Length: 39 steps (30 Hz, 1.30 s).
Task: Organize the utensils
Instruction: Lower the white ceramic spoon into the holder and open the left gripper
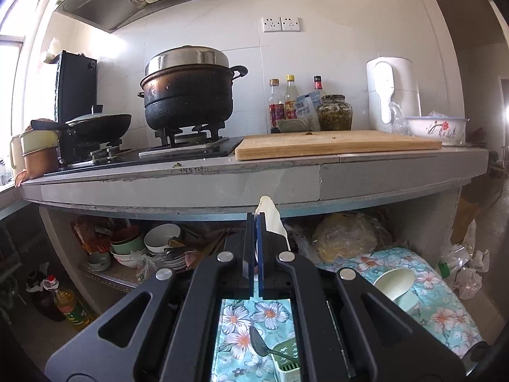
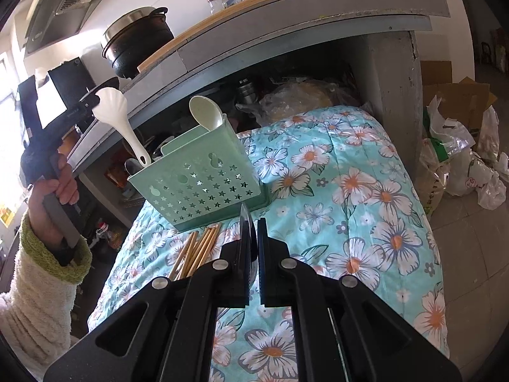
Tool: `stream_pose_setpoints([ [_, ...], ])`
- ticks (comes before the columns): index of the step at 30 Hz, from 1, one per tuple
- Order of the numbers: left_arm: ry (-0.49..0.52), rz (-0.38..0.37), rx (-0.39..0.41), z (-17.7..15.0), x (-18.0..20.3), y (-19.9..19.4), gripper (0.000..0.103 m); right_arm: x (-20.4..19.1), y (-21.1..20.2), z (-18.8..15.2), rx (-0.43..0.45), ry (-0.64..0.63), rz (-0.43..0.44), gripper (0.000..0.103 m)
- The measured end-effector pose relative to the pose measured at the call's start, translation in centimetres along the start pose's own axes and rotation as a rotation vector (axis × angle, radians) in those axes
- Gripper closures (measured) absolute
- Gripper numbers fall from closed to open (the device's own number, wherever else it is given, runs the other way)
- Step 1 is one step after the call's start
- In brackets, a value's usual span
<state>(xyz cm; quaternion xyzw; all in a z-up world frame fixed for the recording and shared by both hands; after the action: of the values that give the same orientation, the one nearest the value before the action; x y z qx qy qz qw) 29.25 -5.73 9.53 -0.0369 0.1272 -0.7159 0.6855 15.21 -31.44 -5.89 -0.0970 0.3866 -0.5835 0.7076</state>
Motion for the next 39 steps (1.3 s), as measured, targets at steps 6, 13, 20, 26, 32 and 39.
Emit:
stream_pose_setpoints([
  [6, 0.014, -0.011, -0.054, -2.6, 0.4, 2.1, 0.102, 0.6, 0.2, 0.0, -0.007, 0.013, -0.004, 0.099],
  [13, 0.012, -0.124, -0.159, -5.0, 1.1, 3.1, 0.102, 0.7, 0.4, 0.0, -0.012, 0.020, -0.002, 0.099],
  [20, -0.020, -0.233, -0.255, -7.1, 1.1, 2.8, 0.098, 0.7, 0.4, 0.0, -0.010, 0.019, -0.002, 0.099],
  [26, -0.055, -0.277, -0.256, -7.3, 0.4, 1.4, 0.082, 0.6, -0.1, 0.0, 0.002, 0.013, -0.007, 0.099],
  [32, -0.090, -0.296, -0.229, -6.6, -0.5, -0.7, 0.066, 0.4, -1.1, 0.4, 0.027, 0.003, -0.020, 0.099],
  [39, -0.095, -0.283, -0.212, -7.3, -1.7, -4.1, 0.036, -0.4, -2.8, 3.4, 0.106, -0.048, -0.058, 0.099],
])
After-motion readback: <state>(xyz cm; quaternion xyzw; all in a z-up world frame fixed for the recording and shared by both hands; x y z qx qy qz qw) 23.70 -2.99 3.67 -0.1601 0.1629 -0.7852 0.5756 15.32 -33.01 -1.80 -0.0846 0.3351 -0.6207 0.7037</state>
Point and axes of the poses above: each gripper's, at about its wrist camera, not at the fingertips, and y roughly the way its jaws point, x to its right, z to its top, the point moved 4 cm from there along y, roughly the way its jaws point, and after that the axes turned 1 degree about y, right-handed, at the moved point
